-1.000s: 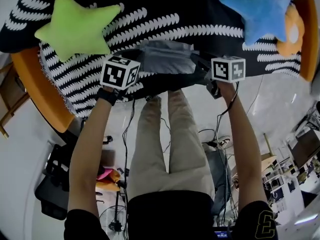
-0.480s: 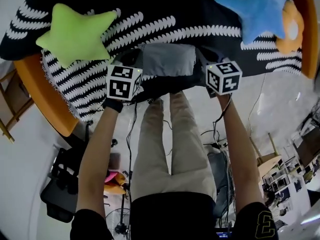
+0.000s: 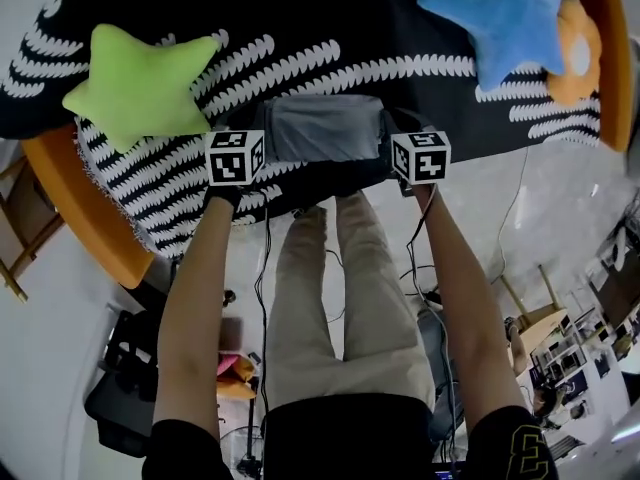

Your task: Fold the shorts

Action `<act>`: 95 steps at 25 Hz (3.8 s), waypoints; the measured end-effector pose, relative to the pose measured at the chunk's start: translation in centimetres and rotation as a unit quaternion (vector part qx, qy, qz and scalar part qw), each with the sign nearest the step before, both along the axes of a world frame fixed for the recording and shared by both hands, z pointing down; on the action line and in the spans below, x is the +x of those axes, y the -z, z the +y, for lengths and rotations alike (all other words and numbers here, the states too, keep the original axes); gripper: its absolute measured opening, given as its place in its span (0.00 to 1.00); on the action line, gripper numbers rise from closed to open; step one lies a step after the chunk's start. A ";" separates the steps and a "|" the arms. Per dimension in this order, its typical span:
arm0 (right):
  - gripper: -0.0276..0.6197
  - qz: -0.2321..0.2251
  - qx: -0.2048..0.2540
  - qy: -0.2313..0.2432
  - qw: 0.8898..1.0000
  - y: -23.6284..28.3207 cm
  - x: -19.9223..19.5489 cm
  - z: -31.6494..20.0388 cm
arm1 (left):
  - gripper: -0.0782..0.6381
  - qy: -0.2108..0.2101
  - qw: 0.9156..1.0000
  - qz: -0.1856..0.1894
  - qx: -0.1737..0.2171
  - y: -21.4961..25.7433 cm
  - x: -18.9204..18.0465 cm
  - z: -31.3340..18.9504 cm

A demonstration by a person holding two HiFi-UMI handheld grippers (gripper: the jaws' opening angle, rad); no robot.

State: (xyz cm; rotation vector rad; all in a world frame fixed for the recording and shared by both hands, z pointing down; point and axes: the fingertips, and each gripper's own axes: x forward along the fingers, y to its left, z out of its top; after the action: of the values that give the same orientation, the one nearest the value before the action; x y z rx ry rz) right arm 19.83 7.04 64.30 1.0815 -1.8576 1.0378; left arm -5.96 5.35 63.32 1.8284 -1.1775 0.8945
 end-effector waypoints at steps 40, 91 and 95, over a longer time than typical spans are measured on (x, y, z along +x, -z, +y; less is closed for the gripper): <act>0.06 0.020 0.503 0.048 0.863 84.3 -20.8 24.2 | 0.13 -0.150 0.852 0.111 0.490 81.5 -10.9 24.1; 0.06 -0.062 0.531 0.018 0.845 83.7 -26.4 30.8 | 0.13 -0.064 0.864 0.104 0.489 79.7 -19.8 32.6; 0.06 -0.051 0.527 0.008 0.848 83.8 -26.3 30.7 | 0.13 -0.066 0.864 0.104 0.489 79.7 -20.4 32.5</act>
State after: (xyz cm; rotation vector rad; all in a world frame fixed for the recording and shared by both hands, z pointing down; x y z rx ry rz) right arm -6.43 37.79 -19.46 1.5926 -2.5742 -0.0596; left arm -26.40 37.81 -16.42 2.7375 -1.5115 0.0866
